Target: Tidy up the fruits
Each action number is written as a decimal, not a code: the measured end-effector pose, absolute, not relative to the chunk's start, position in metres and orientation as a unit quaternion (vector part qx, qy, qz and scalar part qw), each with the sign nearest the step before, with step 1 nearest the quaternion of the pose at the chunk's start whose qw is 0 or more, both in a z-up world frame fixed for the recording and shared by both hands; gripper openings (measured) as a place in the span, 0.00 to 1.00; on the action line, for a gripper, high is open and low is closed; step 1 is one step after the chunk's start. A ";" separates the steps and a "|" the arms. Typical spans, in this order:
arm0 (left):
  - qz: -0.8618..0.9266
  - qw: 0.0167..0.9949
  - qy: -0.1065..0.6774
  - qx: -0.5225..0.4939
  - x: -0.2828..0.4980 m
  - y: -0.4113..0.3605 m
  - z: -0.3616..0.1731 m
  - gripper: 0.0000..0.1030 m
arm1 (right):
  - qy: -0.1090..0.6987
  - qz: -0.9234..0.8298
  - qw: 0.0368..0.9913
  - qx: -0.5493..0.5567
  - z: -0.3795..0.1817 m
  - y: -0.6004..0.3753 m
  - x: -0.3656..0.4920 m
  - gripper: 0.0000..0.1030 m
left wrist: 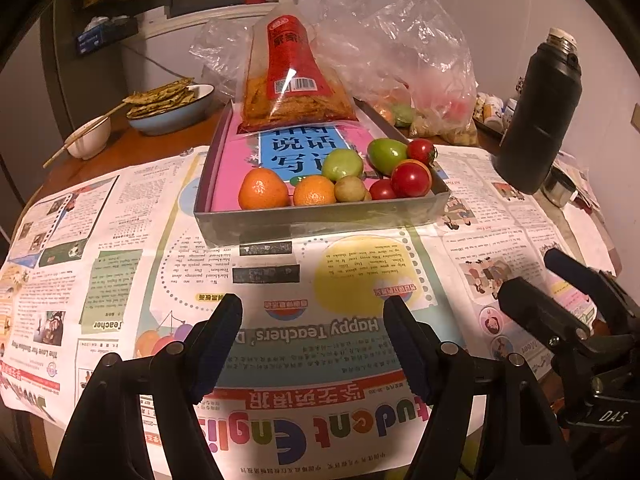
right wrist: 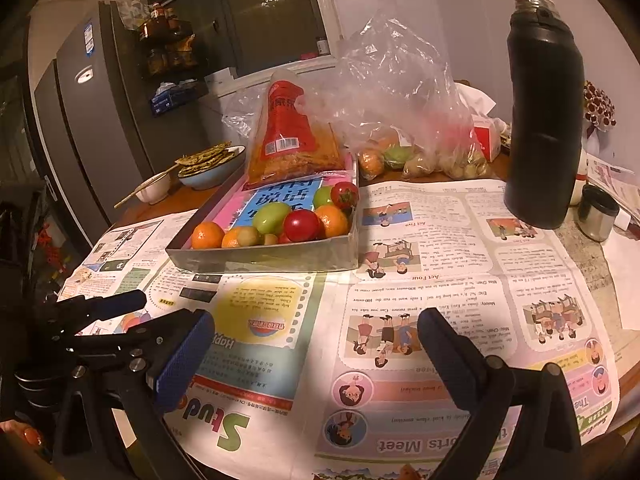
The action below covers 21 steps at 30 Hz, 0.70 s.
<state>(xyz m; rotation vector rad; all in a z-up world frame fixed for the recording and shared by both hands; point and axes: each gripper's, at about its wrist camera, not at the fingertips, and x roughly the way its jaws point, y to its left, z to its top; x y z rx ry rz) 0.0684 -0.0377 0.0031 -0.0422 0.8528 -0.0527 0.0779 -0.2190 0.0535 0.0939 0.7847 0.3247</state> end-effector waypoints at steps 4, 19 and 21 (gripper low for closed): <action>-0.023 0.911 0.412 -0.018 0.068 -0.037 0.004 0.73 | 0.380 0.158 0.910 0.046 0.053 -0.219 0.078 0.99; -0.023 0.908 0.417 -0.014 0.067 -0.038 0.002 0.73 | 0.382 0.161 0.909 0.041 0.051 -0.215 0.077 0.99; -0.022 0.909 0.416 -0.014 0.067 -0.037 0.002 0.73 | 0.383 0.161 0.909 0.040 0.051 -0.213 0.077 0.99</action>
